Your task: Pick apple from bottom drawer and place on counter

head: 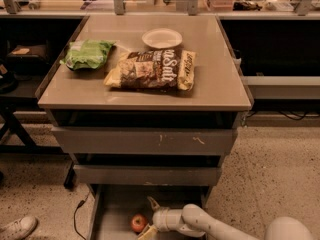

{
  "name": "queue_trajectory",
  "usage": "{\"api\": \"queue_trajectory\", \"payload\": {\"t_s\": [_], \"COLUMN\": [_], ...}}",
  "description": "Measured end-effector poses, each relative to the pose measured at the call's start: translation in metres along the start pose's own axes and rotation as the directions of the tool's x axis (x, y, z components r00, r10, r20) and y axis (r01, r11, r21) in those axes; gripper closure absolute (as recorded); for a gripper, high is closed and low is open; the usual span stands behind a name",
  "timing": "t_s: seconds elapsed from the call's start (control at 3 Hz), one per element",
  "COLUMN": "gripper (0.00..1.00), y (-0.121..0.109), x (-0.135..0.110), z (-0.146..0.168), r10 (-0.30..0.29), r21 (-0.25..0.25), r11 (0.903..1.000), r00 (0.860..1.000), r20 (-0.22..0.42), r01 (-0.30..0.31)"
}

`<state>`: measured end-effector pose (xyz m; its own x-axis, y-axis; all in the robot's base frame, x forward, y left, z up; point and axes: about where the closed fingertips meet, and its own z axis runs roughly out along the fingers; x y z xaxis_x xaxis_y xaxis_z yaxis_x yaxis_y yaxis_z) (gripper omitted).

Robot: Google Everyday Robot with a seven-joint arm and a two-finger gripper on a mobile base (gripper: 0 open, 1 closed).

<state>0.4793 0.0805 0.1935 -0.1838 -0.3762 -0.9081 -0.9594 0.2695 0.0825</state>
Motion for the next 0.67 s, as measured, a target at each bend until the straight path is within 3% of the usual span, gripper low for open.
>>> {"api": "queue_trajectory", "payload": {"t_s": [0.67], "gripper": [0.0], "y": [-0.002], "x": [0.0047], "z": [0.0153], "r10": [-0.045], "r21": [0.015], "r11": [0.9989], "r00": [0.999], "r20": [0.023], "r01": [0.045]}}
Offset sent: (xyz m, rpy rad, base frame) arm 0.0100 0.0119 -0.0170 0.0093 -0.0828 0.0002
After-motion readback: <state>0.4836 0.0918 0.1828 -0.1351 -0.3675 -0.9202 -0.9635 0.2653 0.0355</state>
